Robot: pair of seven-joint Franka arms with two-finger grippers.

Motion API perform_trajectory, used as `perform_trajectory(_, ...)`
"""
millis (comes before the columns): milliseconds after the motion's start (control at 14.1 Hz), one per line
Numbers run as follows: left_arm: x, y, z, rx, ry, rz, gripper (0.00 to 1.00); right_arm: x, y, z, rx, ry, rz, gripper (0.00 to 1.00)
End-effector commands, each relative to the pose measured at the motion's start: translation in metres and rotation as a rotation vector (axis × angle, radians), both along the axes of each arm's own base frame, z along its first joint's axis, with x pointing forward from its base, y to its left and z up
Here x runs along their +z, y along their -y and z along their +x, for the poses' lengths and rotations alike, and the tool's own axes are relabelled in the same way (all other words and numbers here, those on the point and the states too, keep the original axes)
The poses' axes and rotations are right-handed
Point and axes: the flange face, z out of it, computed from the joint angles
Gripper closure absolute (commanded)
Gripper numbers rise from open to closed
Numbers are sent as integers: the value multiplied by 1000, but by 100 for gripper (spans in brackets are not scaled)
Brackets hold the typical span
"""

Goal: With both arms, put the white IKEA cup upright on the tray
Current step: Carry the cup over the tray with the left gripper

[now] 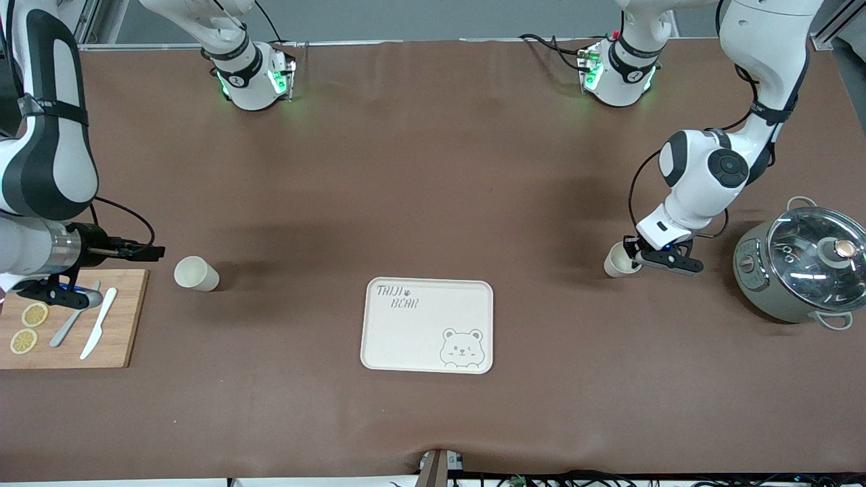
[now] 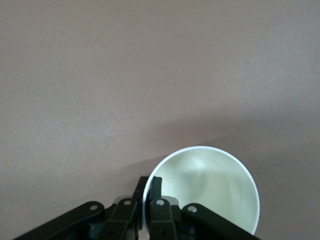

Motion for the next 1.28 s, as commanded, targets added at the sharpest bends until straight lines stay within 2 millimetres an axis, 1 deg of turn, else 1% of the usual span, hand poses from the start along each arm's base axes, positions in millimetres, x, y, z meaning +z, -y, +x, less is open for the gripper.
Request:
perform_trajectory(0,25,22,13,26,24,-27,100,-15,2,3,-24,0,13,0)
perform_trajectory(71,35,32,21,45,14,-37,100,-22,2,2,-25,2,13,0)
perform_trajectory(285,64,69,41,75,-19,-65,100,-30,9,1,-37,8,11,0)
perform_trajectory(356,71,83,44,83,-34,-70,100,-40,8,-1,-36,5,11,0)
perform_trajectory(427,79,96,49,92,-38,-77,100,-44,12,-3,-42,9,9,0)
perform_trajectory(498,87,111,52,96,-41,-80,100,-45,18,-3,-52,9,9,0)
perform_trajectory(569,97,124,56,107,-44,-85,100,-46,19,-3,-52,9,9,0)
perform_trajectory(640,102,136,59,113,-55,-84,100,-52,17,-4,-51,9,8,0)
perform_trajectory(712,110,148,62,117,-63,-85,100,-64,16,-5,-45,24,0,0)
perform_trajectory(783,114,160,65,123,-73,-87,100,-71,20,-7,-53,36,-1,0)
perform_trajectory(854,120,174,69,134,-82,-92,100,-72,22,-7,-56,42,-3,0)
perform_trajectory(925,119,188,72,132,-91,-81,100,-74,22,-5,-57,56,-4,0)
perform_trajectory(1067,124,210,83,149,-82,-60,100,-91,23,-9,-58,76,-12,0)
perform_trajectory(1210,124,237,90,156,-77,-46,100,-103,35,-14,-73,85,-16,0)
